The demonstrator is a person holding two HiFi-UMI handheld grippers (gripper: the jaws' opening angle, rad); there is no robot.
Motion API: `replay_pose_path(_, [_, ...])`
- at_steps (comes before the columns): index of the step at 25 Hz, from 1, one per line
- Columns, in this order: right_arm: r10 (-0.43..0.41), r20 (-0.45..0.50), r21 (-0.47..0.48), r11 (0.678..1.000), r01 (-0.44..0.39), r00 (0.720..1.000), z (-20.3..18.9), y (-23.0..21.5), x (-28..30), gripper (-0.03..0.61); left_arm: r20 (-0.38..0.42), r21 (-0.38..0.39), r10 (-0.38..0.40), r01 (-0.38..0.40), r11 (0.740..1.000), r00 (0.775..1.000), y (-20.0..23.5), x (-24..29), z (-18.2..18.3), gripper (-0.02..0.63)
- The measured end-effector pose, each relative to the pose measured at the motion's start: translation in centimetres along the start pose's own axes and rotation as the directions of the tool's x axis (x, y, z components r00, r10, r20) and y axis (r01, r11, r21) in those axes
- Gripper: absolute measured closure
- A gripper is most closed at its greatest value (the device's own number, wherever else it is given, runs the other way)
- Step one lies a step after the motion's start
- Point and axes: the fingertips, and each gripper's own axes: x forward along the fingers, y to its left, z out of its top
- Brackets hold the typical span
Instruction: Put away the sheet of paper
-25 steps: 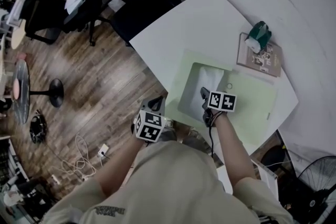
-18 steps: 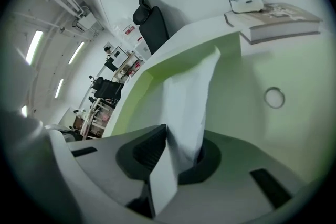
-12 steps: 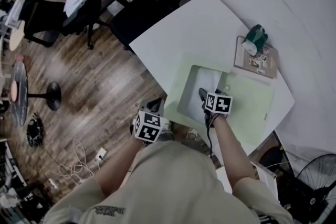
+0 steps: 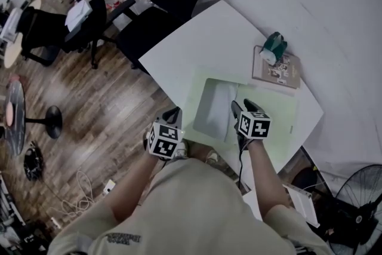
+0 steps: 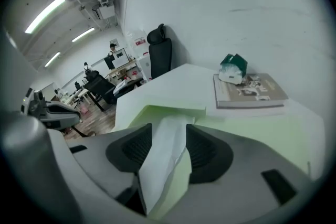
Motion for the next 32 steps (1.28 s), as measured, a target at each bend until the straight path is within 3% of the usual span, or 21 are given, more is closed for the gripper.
replay_pose_path(6, [0.012,0.182,-0.016,1.0,-0.009,0.983,4.6,1.3,-7.0,0.453,0.075,0.024,0.019,-0.021,0.999,0.997,0.9,-2.0,3.5,0.592])
replay_pose_path(13, [0.021,0.352,-0.071,0.997,0.004,0.936,8.4,4.0,-15.1,0.517,0.208,0.068,0.037,-0.052,0.996,0.978,1.5,-6.6,8.7,0.592])
replay_pose_path(17, [0.028,0.439,-0.09,0.996,0.013,0.898,10.2,5.2,-19.6,0.534,0.278,0.136,0.029,-0.069,0.988,0.96,0.7,-9.3,11.3,0.591])
replay_pose_path(25, [0.026,0.584,-0.149,0.986,0.076,0.812,12.4,7.4,-28.3,0.555,0.421,0.176,-0.042,-0.036,0.984,0.906,-1.9,-15.8,15.8,0.591])
replay_pose_path(32, [0.038,0.617,-0.185,0.978,0.098,0.786,12.1,8.6,-31.4,0.555,0.489,0.168,-0.066,-0.02,0.986,0.87,-3.0,-19.5,17.3,0.591])
